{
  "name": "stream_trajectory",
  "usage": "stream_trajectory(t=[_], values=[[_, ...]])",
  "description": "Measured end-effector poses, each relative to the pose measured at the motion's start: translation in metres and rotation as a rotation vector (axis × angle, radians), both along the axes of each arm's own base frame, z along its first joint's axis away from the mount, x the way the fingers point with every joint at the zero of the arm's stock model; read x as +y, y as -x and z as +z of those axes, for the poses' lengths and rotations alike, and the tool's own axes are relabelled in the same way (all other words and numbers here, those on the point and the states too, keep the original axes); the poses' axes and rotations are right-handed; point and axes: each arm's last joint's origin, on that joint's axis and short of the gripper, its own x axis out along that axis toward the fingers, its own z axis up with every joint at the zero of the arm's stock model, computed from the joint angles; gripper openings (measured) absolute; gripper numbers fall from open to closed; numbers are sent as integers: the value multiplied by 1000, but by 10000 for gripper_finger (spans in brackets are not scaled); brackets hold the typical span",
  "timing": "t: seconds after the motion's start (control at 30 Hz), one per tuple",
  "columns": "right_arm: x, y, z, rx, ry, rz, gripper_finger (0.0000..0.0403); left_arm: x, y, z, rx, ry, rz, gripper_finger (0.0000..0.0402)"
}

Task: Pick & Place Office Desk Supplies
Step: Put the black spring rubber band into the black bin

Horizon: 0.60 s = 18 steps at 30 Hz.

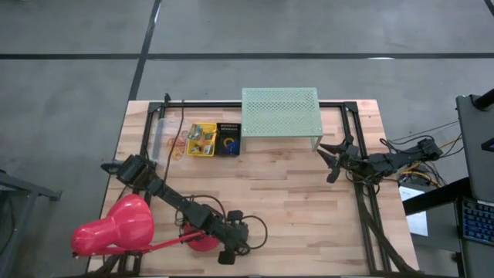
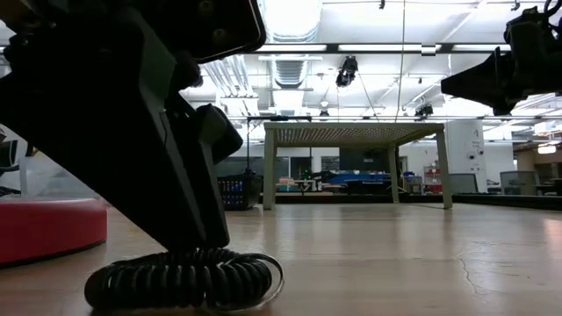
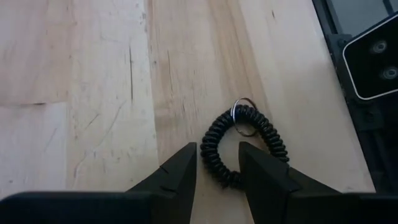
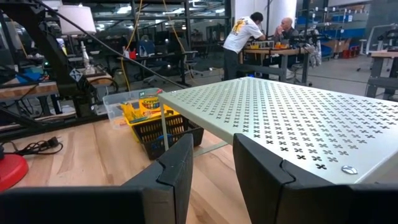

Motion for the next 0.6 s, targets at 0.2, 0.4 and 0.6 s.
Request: stream_trajectory(t=[0.2,0.4,0.6], values=[[0,0,0,0,0,0,114,0,0,-1,0,-2,1,126],[0,0,0,0,0,0,114,-3,0,-14,23,-20,-3,126],[0,0,0,0,0,0,114,-3,0,-16,28,-29,0,126]])
